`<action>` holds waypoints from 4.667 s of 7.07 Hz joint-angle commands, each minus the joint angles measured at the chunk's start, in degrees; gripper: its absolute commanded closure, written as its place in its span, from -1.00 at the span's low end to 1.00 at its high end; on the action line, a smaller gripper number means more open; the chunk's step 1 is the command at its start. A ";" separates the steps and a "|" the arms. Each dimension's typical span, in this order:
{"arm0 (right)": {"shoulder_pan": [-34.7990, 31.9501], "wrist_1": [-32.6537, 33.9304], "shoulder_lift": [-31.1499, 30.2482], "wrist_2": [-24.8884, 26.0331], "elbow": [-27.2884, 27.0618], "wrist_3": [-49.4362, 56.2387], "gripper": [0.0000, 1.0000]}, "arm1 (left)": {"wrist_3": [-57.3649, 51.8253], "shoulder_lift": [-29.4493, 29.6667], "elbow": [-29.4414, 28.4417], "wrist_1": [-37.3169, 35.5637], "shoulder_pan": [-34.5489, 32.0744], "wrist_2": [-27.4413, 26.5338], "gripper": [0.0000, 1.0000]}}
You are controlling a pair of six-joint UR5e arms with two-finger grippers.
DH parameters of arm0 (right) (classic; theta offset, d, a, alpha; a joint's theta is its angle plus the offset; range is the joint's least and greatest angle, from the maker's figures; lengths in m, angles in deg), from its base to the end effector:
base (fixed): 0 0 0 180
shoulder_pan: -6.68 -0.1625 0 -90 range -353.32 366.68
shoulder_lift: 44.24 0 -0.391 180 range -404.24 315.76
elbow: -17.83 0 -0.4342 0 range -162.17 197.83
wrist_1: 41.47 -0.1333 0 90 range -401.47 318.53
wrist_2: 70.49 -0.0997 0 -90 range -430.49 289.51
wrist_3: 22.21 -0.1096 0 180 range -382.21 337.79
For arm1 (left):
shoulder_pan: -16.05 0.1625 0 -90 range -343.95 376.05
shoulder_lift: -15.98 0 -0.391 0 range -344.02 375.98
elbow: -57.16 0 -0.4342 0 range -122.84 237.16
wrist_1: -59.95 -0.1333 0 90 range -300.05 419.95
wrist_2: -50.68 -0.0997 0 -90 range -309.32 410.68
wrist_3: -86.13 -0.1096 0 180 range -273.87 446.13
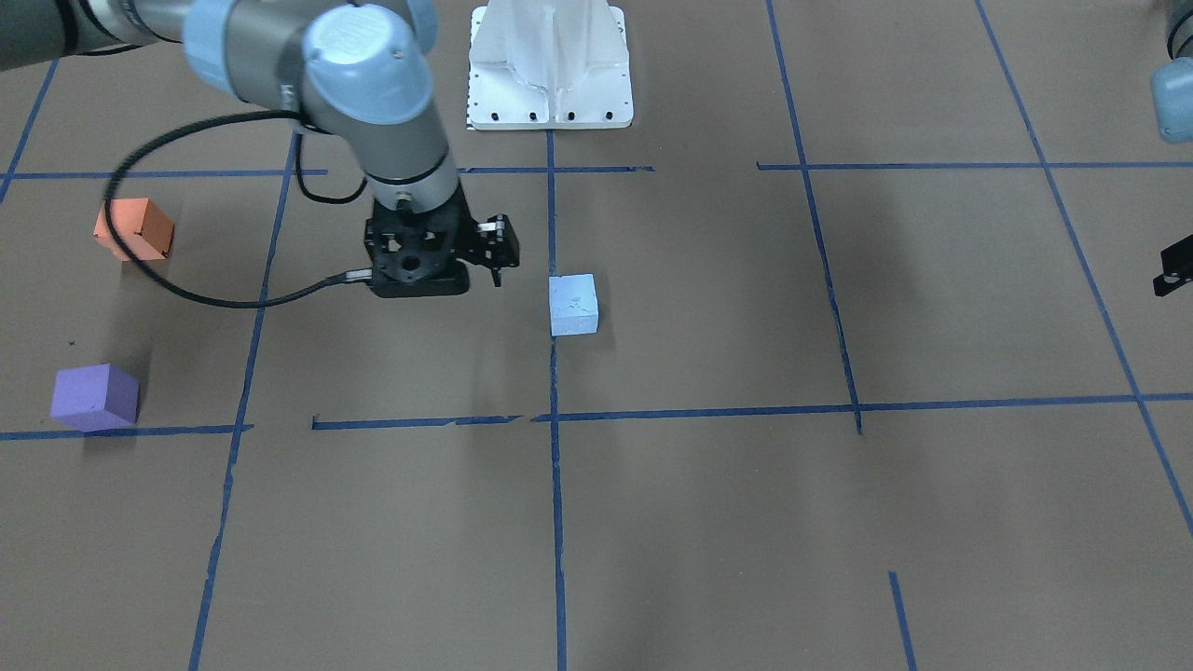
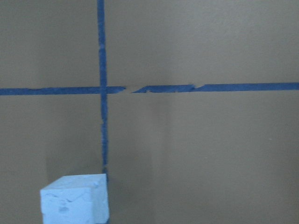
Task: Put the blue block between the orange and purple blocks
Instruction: 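Reach the right gripper to the light blue cube at center and grasp it, then lift the cube with the right gripper and carry it toward the purple cube, then lower the cube between the purple and orange cubes, release, withdraw right gripper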
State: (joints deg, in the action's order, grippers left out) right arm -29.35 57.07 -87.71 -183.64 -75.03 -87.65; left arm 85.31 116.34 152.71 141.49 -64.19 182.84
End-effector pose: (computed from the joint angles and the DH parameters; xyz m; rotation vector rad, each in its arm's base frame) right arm -0.5193 -0.4892 0.1129 0.0208 -0.8015 0.0453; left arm 0.0424 -0.5988 0.4957 0.0666 0.7438 0.2239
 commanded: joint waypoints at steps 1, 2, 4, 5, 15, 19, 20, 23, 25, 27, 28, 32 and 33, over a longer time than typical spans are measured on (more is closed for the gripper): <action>5.42 -9.26 5.59 5.72 11.70 -5.56 -1.00 | -0.06 -1.21 -0.02 0.82 -0.35 2.22 -1.00; 5.88 -10.19 5.85 6.53 12.87 -5.83 -1.00 | 0.03 -1.21 -0.02 0.82 -0.26 2.13 -1.00; 6.58 -10.12 5.94 6.62 12.89 -5.83 -1.00 | 0.12 -1.30 0.25 0.82 -0.35 2.13 -1.00; 7.11 -10.12 5.94 6.62 12.97 -5.83 -1.00 | 0.12 -1.30 0.42 0.82 -0.35 2.13 -1.00; 9.93 -10.47 9.55 10.05 21.50 -4.43 -0.26 | 0.12 -2.88 1.04 0.90 -0.35 2.30 -1.00; 1.00 -3.39 2.84 1.83 8.23 1.24 0.44 | 0.21 -2.88 1.30 0.90 -0.35 2.22 -1.00; -3.48 0.39 -6.10 -0.91 -3.00 8.25 0.44 | 0.21 -2.88 1.39 0.90 -0.35 2.22 -1.00; -15.09 -1.31 -29.24 -8.05 -16.80 25.58 0.44 | 0.29 -2.88 1.39 0.90 -0.35 2.22 -1.00; -17.58 -17.06 -42.07 -8.40 -16.04 26.60 0.44 | 0.38 -2.79 1.39 0.90 -0.35 2.22 -1.00; -17.76 -21.60 -48.17 -8.14 -13.23 26.86 0.44 | 0.38 -2.79 1.39 0.90 -0.35 2.22 -1.00; -17.67 -26.85 -50.72 -8.14 -10.87 26.51 0.44 | 0.47 -2.79 1.48 0.90 -0.35 2.22 -1.00; -17.67 -36.31 -51.80 -8.49 -5.83 25.19 -0.93 | 0.65 -2.80 2.27 0.90 -0.35 2.22 -1.00; -17.76 -36.05 -51.97 -8.49 -6.62 25.28 -1.00 | 0.65 -2.79 2.27 0.90 -0.35 2.22 -1.00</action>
State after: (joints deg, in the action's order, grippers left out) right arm -47.05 20.98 -139.49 -192.11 -81.07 -62.39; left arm 85.94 113.52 154.93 142.39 -64.54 185.06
